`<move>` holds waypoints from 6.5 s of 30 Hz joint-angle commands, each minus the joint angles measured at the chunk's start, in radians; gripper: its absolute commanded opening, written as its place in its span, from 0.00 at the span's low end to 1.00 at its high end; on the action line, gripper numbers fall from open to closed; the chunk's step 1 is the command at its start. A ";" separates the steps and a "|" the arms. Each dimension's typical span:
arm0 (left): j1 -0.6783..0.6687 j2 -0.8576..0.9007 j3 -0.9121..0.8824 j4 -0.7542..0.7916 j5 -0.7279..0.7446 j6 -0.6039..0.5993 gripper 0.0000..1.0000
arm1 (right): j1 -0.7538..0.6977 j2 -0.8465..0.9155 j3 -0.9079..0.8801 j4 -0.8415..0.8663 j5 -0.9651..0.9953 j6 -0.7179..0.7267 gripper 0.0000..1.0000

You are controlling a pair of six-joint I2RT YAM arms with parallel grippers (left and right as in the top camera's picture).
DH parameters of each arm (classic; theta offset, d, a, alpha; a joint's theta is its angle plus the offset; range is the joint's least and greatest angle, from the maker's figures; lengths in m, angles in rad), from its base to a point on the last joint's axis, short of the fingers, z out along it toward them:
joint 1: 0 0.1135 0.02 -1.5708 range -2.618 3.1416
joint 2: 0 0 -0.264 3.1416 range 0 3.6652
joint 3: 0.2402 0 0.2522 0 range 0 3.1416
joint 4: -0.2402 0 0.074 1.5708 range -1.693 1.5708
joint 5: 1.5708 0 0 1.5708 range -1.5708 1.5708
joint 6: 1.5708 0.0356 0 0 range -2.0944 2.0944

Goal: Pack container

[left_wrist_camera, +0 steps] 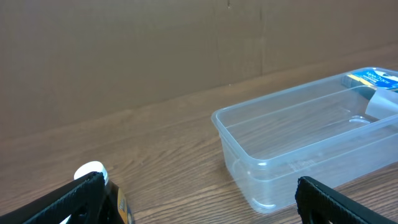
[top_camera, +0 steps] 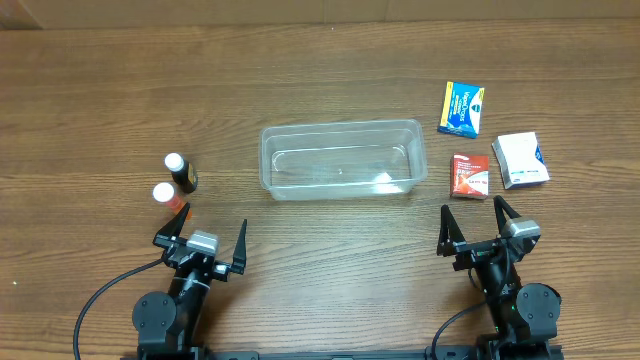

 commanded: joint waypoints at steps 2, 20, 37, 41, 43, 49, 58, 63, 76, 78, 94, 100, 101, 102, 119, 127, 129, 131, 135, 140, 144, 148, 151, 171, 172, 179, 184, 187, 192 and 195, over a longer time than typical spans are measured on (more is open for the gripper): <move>0.006 0.016 -0.003 0.004 0.004 -0.014 1.00 | -0.004 0.003 -0.011 0.003 0.005 0.001 1.00; 0.006 0.016 -0.003 0.004 0.004 -0.014 1.00 | -0.004 0.003 -0.011 0.004 0.005 0.001 1.00; 0.006 0.016 -0.003 0.003 0.004 -0.014 1.00 | -0.004 0.003 -0.010 0.003 0.032 -0.003 1.00; 0.006 0.016 -0.003 0.004 0.004 -0.014 1.00 | -0.004 0.003 -0.010 0.000 0.051 -0.003 1.00; 0.006 0.016 -0.003 0.004 0.004 -0.014 1.00 | -0.004 0.003 -0.010 0.000 0.051 -0.003 1.00; 0.006 0.016 -0.003 0.004 0.004 -0.014 1.00 | -0.004 0.003 -0.010 0.010 0.051 -0.003 1.00; 0.006 0.016 -0.003 0.013 0.004 0.005 1.00 | -0.004 0.003 -0.010 0.007 0.050 -0.001 1.00; 0.006 0.016 -0.003 0.003 0.004 0.005 1.00 | -0.004 0.003 -0.010 0.007 0.042 0.002 1.00; 0.006 0.016 0.014 0.019 -0.049 -0.252 1.00 | -0.004 0.030 0.061 -0.116 0.067 0.002 1.00; 0.006 0.016 0.037 0.015 -0.050 -0.296 1.00 | -0.004 0.062 0.105 -0.156 0.071 0.005 1.00; 0.006 0.499 0.710 -0.508 -0.158 -0.328 1.00 | -0.004 0.706 0.780 -0.484 0.085 0.034 1.00; 0.006 0.795 1.040 -0.797 -0.146 -0.328 1.00 | -0.004 0.926 1.039 -0.729 0.090 0.018 1.00; 0.006 0.847 1.103 -0.859 -0.146 -0.328 1.00 | -0.004 0.966 1.087 -0.785 0.089 0.019 1.00; 0.006 0.886 1.152 -0.908 -0.147 -0.327 1.00 | -0.004 0.996 1.122 -0.828 0.088 0.019 1.00; 0.040 1.096 1.397 -1.170 -0.264 -0.404 1.00 | -0.004 1.064 1.197 -0.906 0.130 0.020 1.00; 0.150 1.233 1.403 -1.246 -0.310 -0.425 1.00 | -0.004 1.085 1.196 -0.906 0.130 0.019 1.00; 0.170 1.273 1.402 -1.254 -0.311 -0.425 1.00 | -0.004 1.100 1.196 -0.907 0.130 0.020 1.00; 0.178 1.313 1.402 -1.257 -0.311 -0.425 1.00 | -0.004 1.112 1.196 -0.907 0.130 0.020 1.00; 0.181 1.397 1.402 -1.253 -0.311 -0.402 1.00 | -0.004 1.130 1.196 -0.907 0.130 0.020 1.00; 0.182 1.505 1.402 -1.253 -0.311 -0.393 1.00 | -0.004 1.131 1.196 -0.907 0.130 0.020 1.00; 0.182 1.598 1.402 -1.252 -0.311 -0.391 1.00 | -0.004 1.131 1.196 -0.907 0.130 0.019 1.00; 0.182 1.671 1.402 -1.243 -0.313 -0.391 0.97 | -0.004 1.131 1.196 -0.906 0.130 0.019 1.00; 0.181 1.699 1.402 -1.226 -0.323 -0.387 0.88 | -0.004 1.131 1.196 -0.906 0.130 0.019 1.00; 0.181 1.716 1.401 -1.163 -0.324 -0.380 0.60 | -0.004 1.131 1.196 -0.906 0.141 0.020 1.00; 0.181 1.716 1.401 -1.159 -0.313 -0.380 0.60 | -0.004 1.131 1.196 -0.906 0.141 0.020 1.00; 0.179 1.718 1.401 -1.145 -0.265 -0.379 0.58 | -0.004 1.131 1.196 -0.906 0.141 0.019 1.00; 0.163 1.719 1.401 -1.143 -0.258 -0.376 0.59 | -0.004 1.131 1.196 -0.907 0.141 0.020 1.00; 0.154 1.719 1.401 -1.147 -0.259 -0.377 0.59 | -0.004 1.131 1.196 -0.907 0.141 0.019 1.00; 0.153 1.719 1.379 -1.151 -0.258 -0.377 0.57 | -0.004 1.131 1.196 -0.907 0.141 0.020 1.00; 0.153 1.719 1.344 -1.141 -0.259 -0.377 0.56 | -0.004 1.131 1.196 -0.907 0.141 0.019 1.00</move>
